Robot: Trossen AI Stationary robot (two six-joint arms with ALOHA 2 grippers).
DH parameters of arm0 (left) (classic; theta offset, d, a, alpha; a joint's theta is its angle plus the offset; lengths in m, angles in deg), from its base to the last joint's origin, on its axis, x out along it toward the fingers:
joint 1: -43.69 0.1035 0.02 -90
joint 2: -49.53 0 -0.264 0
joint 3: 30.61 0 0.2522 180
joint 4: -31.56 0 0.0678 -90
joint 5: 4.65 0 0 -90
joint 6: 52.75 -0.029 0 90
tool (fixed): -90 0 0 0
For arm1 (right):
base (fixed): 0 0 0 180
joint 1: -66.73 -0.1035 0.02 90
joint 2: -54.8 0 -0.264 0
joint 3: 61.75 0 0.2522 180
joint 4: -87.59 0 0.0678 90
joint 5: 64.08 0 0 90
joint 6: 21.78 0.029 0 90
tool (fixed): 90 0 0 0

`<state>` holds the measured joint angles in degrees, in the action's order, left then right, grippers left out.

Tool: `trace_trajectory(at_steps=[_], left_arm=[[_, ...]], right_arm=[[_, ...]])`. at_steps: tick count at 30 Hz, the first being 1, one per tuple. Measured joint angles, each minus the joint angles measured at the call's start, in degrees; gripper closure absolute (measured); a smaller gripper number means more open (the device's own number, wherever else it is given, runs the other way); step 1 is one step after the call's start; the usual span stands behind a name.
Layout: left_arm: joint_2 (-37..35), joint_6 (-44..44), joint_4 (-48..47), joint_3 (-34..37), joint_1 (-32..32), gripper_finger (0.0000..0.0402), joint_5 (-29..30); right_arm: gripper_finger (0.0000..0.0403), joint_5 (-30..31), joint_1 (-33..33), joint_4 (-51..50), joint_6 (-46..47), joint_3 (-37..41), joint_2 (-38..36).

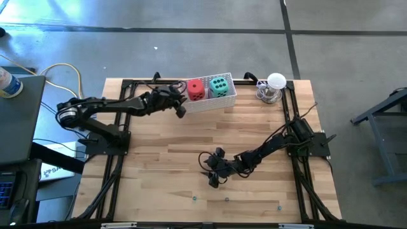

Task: Pick & Place Dice
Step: Put the small orange dice into the white bin

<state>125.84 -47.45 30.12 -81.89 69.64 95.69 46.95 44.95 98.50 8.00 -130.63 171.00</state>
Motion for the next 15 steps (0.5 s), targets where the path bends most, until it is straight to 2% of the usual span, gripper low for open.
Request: trace_trajectory(at_steps=[6, 15], left_arm=[[2.0, -5.3, 3.2, 0.0, -0.5, 0.0287, -0.1], [1.9, -7.0, 3.8, 0.0, -1.2, 0.0280, 0.2]], right_arm=[[0.0144, 0.0, 0.0, -0.6, 0.0, 0.0, 0.0], [0.0144, 0.0, 0.0, -0.8, 0.0, 0.0, 0.0]])
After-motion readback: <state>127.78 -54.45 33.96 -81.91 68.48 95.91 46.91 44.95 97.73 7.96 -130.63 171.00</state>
